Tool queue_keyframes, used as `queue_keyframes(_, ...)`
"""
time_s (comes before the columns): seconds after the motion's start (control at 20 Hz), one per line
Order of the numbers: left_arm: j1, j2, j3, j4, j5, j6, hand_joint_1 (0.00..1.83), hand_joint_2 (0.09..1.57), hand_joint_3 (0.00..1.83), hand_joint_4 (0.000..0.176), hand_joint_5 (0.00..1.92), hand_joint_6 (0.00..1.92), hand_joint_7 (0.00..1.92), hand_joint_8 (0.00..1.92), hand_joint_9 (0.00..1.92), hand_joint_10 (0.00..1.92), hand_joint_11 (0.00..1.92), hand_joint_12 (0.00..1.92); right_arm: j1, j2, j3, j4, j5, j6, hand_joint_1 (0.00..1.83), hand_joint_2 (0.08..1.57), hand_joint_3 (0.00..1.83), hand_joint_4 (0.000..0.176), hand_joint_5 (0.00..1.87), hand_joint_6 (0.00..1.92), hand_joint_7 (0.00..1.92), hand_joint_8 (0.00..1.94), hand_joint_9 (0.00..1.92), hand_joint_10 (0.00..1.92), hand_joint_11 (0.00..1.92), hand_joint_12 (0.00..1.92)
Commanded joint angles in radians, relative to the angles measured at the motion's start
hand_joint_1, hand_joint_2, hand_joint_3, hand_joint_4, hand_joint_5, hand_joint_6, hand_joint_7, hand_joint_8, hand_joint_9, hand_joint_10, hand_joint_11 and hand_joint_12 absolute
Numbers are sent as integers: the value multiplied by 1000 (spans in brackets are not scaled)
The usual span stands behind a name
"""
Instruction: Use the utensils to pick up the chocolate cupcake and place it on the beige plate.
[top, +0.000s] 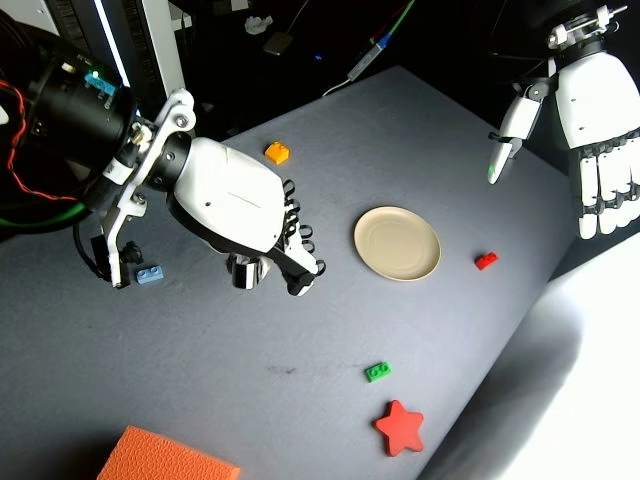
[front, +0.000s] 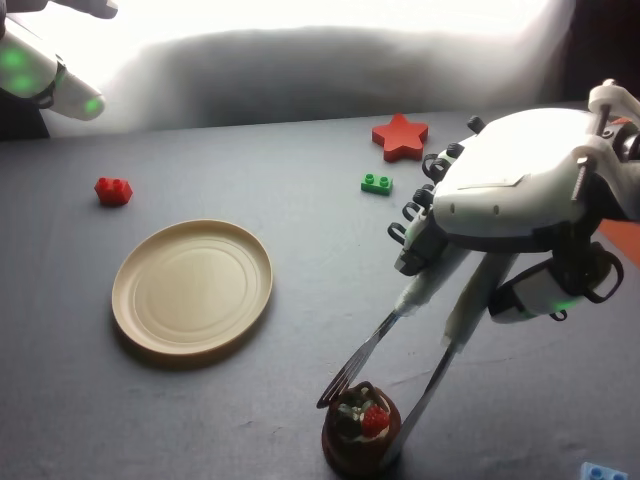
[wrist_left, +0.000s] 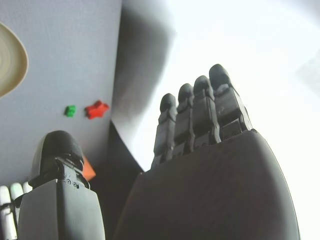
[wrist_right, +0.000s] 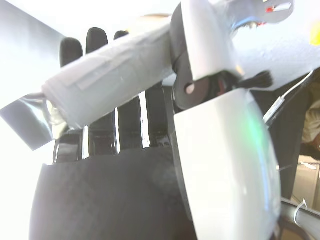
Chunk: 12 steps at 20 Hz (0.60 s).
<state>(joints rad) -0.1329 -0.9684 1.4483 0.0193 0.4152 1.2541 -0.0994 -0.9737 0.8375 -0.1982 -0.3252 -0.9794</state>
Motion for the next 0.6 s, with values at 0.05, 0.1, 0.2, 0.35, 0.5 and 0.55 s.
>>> queue_keyframes(0.05,-14,8,7,5,-96,1,404,1066,1,0,140,3,96,4,71,4,0,250,5,0,-1,-7,103,1,1121,1100,7,0,713,3,641,3,667,2,279,966)
queue_keyframes(0.1,-14,8,7,5,-96,1,404,1067,2,0,139,3,96,3,71,3,0,248,3,-3,-1,-7,103,1,1119,1101,6,0,714,3,643,3,668,2,278,968)
queue_keyframes(0.2,-14,8,7,6,-96,1,413,1064,0,0,146,5,101,5,75,4,0,248,0,-6,-1,-8,104,1,1117,1104,7,0,702,0,637,0,663,0,268,967)
queue_keyframes(0.35,-14,8,7,6,-97,1,401,1075,1,0,128,2,84,2,59,2,0,179,-6,-11,-1,-12,106,1,1120,1093,0,0,696,0,644,5,668,2,256,1007)
queue_keyframes(0.5,-14,8,7,6,-98,1,407,1067,0,0,140,3,97,3,68,2,0,220,-12,-13,-1,-16,110,1,1122,1093,0,0,694,8,647,5,662,4,243,1036)
queue_keyframes(0.55,-14,8,7,6,-98,1,422,1062,0,0,144,3,101,2,70,2,0,238,-16,-15,-1,-21,110,1,1141,1083,0,0,707,8,648,2,665,3,263,1018)
